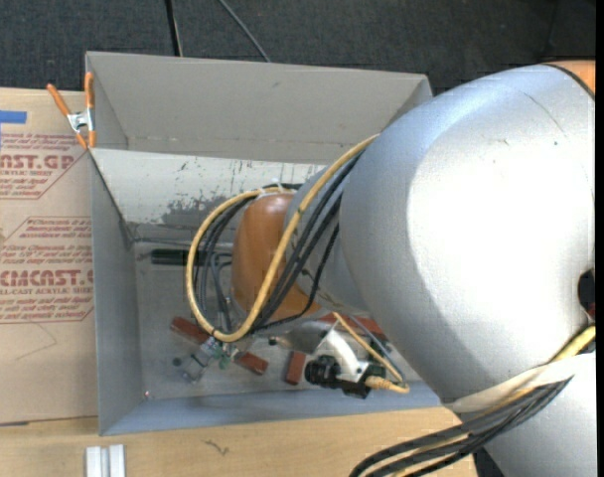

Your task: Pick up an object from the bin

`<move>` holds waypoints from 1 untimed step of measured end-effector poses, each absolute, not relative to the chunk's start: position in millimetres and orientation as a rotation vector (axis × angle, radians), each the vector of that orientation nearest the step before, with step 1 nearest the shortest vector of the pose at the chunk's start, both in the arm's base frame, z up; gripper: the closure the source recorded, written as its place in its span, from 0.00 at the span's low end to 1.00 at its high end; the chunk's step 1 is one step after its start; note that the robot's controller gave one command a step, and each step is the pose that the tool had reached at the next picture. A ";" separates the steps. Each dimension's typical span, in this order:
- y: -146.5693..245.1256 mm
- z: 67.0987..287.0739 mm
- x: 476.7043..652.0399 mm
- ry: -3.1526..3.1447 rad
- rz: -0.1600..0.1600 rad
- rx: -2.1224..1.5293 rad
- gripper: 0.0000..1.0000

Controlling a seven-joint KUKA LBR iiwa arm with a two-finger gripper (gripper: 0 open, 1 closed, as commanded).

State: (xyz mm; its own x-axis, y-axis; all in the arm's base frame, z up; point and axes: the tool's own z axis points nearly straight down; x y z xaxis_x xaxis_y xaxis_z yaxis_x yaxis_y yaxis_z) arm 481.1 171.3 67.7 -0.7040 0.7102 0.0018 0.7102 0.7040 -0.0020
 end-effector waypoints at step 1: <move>171.4 68.8 481.7 -2.898 0.000 -1.208 1.00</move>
Offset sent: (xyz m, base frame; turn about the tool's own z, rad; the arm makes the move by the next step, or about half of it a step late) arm 0.0000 0.0000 0.0000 0.0000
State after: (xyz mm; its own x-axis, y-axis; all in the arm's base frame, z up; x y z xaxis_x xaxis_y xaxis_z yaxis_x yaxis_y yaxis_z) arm 481.7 171.4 68.8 -0.7039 0.7103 0.0015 0.7103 0.7039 -0.0006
